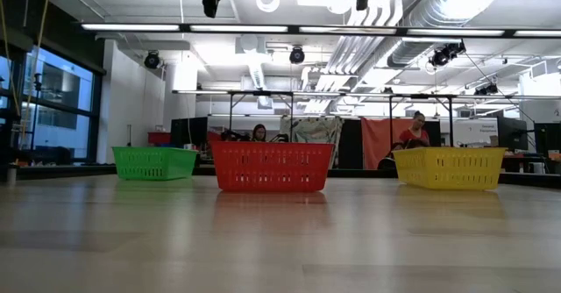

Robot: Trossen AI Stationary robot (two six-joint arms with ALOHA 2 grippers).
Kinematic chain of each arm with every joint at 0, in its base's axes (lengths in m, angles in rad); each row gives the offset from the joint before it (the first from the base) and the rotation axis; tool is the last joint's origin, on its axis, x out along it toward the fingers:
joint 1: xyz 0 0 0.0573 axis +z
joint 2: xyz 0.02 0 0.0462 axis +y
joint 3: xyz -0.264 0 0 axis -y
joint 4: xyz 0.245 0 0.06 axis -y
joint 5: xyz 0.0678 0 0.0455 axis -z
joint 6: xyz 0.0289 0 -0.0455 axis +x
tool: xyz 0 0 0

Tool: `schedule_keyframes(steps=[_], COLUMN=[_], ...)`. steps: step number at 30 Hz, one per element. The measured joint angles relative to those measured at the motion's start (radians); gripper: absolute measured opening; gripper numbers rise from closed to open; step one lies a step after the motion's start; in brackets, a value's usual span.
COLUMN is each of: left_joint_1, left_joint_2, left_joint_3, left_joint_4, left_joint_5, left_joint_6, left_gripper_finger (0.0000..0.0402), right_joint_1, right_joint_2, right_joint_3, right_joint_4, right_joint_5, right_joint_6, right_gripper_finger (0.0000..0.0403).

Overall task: Sort Halloween decoration
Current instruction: Put the orange spider toy into the red bin

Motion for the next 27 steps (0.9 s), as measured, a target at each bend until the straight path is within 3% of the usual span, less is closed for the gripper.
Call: schedule_keyframes(steps=[20, 27], left_joint_1=[0.0, -0.014], left_joint_2=[0.001, 0.125], left_joint_3=[0.0, 0.159], left_joint_4=[-0.017, -0.283], left_joint_5=[0.02, 0.054], left_joint_6=[-0.03, 0.025], left_gripper_finger=[0.0, 0.0], right_joint_1=[0.0, 0.0], right_joint_2=[0.0, 0.0], right_joint_3=[0.0, 0.0], right_joint_4=[0.0, 0.0], right_joint_5=[0.0, 0.0], right_joint_6=[0.0, 0.0], right_gripper_finger=[0.0204, 0.0204])
